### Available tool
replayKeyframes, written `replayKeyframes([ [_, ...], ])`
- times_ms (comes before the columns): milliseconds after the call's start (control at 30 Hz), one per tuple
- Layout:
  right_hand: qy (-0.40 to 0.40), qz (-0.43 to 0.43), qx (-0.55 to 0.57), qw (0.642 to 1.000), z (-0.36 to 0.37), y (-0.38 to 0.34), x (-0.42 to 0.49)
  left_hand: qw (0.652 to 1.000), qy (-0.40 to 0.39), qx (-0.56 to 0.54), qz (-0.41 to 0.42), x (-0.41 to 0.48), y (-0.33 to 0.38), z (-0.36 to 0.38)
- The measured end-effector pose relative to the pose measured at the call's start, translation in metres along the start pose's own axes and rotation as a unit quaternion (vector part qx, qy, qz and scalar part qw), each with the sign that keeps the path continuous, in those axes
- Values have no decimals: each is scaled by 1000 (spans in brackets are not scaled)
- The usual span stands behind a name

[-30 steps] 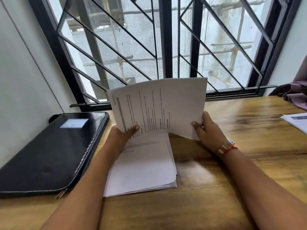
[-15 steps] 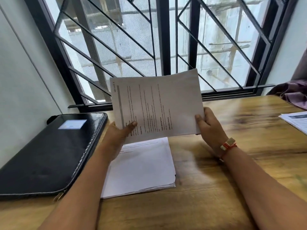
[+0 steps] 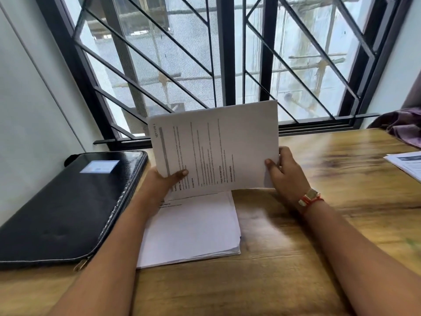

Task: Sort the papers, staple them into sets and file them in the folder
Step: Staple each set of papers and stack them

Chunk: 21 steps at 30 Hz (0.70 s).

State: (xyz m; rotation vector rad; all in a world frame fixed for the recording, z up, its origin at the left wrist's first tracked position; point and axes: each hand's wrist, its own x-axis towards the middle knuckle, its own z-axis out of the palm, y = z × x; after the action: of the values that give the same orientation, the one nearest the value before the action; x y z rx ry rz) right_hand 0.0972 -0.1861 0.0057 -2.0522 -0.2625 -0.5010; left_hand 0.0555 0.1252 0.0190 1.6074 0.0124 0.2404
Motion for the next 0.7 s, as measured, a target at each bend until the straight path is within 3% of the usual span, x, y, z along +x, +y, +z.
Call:
replayKeyframes([
  [200,-16,-1,12,1000,1,-1,0,1000,10,-2,-11,4,-3,2],
  [433,-31,60,202,977,-6,-2,4,993,-32,-102,-54,1,5,0],
  [600,-40,81,223,971,-6,-6,4,988,-30,-136,-64,2,9,1],
  [700,-33,142,306,941,-8,-14,1,987,-19,-143,-75,2,11,2],
])
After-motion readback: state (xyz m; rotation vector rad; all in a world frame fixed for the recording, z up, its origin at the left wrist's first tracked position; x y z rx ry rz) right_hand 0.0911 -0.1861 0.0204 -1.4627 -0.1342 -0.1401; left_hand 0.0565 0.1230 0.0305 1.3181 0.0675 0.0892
